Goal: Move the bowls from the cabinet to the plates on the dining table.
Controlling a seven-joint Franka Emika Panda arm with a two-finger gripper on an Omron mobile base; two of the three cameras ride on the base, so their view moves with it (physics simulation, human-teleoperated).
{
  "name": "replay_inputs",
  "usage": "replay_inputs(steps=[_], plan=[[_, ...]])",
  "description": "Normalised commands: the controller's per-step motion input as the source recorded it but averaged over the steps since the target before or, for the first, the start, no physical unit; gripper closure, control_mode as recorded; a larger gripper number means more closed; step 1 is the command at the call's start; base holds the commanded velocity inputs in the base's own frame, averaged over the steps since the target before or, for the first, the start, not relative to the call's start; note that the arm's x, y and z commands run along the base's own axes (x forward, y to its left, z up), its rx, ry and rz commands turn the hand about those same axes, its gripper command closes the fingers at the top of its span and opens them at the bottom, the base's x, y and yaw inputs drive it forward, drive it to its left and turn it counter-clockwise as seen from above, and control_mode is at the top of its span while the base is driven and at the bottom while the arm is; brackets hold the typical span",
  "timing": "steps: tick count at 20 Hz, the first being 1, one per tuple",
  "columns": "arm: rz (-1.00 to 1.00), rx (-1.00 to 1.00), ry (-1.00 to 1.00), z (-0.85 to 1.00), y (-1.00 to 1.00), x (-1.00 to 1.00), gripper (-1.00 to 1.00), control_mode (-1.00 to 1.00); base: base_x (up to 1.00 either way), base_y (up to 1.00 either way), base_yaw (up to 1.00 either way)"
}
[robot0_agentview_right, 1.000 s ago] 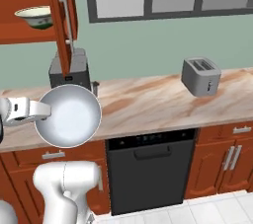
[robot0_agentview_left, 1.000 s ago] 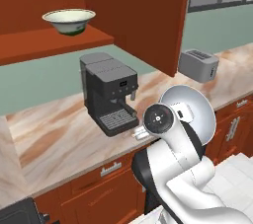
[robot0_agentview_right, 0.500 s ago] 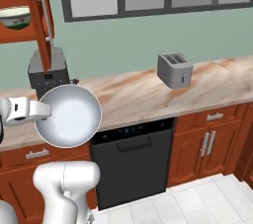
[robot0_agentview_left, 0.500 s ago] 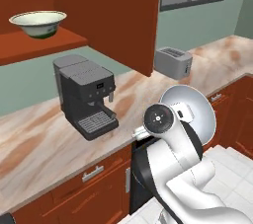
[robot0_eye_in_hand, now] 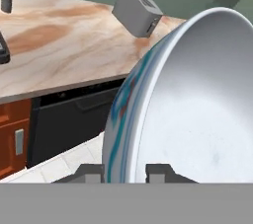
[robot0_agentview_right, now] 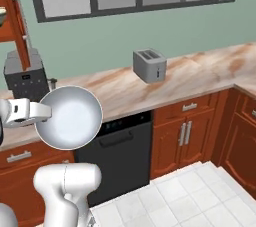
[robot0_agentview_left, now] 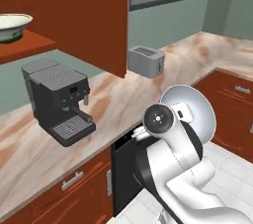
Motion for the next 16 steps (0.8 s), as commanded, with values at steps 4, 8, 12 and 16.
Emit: replay_inputs(steps=[4,8,12,16], plan=[[0.00,0.00,0.00,0.00,0.00,0.00,1.00,1.00,-1.00,-0.06,-0.31],[0.00,0.00,0.00,0.00,0.00,0.00,1.00,1.00,-1.00,-0.09,-0.31],[0.00,0.00,0.00,0.00,0.00,0.00,1.00,1.00,-1.00,-0.11,-0.33],[0.00,0.00,0.00,0.00,0.00,0.00,1.00,1.00,-0.99,-0.13,-0.34]])
